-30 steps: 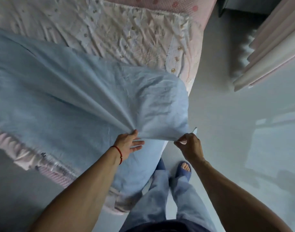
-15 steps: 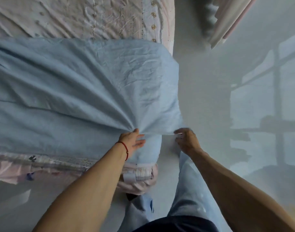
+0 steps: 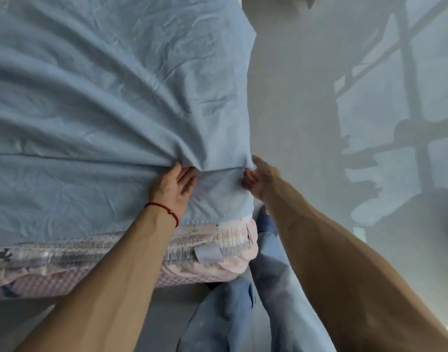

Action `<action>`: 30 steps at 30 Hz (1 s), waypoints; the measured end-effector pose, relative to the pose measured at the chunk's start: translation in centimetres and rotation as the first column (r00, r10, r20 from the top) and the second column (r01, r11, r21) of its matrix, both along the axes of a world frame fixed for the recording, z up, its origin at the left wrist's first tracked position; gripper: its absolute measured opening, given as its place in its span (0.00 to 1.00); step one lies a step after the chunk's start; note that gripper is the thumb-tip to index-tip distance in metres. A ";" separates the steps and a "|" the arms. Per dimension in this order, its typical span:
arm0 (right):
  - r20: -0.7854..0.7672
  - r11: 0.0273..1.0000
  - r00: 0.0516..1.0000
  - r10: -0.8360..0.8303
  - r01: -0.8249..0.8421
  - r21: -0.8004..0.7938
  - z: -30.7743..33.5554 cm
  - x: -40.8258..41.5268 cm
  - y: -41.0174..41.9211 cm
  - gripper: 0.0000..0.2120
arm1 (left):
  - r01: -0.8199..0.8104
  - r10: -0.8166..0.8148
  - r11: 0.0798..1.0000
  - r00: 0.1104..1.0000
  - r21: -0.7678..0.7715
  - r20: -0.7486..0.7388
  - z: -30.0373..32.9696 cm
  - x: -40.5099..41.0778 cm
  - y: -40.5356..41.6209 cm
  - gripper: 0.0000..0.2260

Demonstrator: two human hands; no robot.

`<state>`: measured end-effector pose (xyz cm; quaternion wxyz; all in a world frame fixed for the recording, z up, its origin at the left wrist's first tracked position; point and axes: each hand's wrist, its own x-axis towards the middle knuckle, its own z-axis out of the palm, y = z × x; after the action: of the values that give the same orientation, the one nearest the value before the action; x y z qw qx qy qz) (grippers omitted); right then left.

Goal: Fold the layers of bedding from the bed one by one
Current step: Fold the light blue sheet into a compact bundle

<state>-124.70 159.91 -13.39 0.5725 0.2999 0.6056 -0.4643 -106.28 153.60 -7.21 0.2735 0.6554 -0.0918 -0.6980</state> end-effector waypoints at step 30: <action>-0.340 0.988 0.937 -0.081 0.120 0.095 0.8 4.0 12.0 0.12 | 0.087 -0.046 0.993 0.897 -0.075 0.440 1.8 4.1 10.9 0.06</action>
<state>-120.67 171.87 -12.60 0.4188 0.2794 0.7034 -0.5018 -102.22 164.46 -5.43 0.2519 0.7785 -0.2055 -0.5369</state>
